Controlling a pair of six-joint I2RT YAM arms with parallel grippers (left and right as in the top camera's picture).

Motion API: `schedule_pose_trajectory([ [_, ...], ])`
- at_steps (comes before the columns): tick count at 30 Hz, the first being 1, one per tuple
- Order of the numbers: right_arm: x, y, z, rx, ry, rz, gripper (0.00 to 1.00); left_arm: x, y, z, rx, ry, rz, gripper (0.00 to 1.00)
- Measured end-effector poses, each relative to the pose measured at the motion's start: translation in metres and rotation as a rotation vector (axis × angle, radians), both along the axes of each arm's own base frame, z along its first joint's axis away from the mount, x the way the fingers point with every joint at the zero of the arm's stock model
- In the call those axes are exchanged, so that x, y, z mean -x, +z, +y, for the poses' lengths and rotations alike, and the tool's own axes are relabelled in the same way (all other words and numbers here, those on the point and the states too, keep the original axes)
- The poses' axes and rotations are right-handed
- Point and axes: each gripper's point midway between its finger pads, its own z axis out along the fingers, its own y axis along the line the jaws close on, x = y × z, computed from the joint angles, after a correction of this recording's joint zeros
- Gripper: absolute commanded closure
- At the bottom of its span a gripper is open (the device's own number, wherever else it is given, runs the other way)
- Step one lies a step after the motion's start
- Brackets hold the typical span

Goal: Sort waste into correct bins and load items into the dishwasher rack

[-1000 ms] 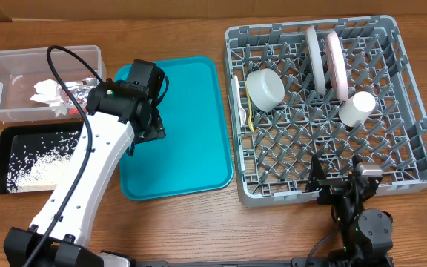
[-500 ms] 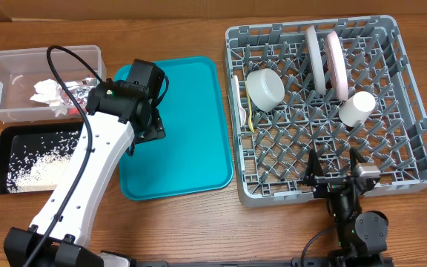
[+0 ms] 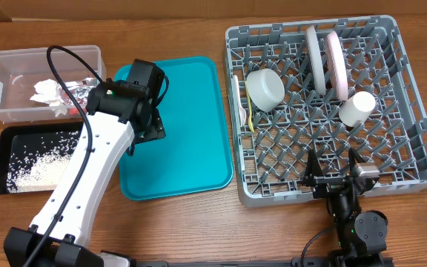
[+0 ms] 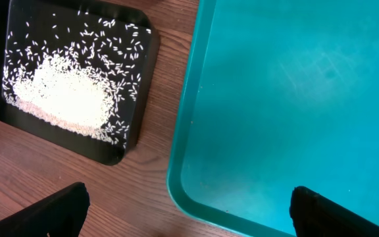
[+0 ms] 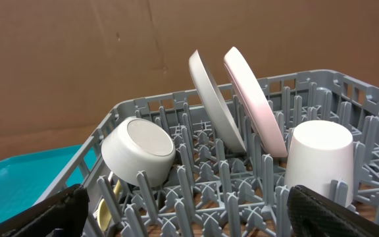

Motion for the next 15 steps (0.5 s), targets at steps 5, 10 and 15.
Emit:
schedule_pose_trajectory([
  [5,0.0000,-0.0001,-0.0001,0.000,0.000,0.000,0.00,0.0000,0.0000,0.0000,0.000,0.000,0.000,0.00],
  [10,0.0000,0.0001,-0.0001,0.000,0.000,0.000,0.00,0.0000,0.0001,0.0000,0.000,0.000,0.000,0.00],
  [15,0.0000,0.0000,-0.0001,0.000,0.000,0.000,0.00,0.0030,0.0099,-0.0074,0.010,-0.027,-0.034,0.00],
])
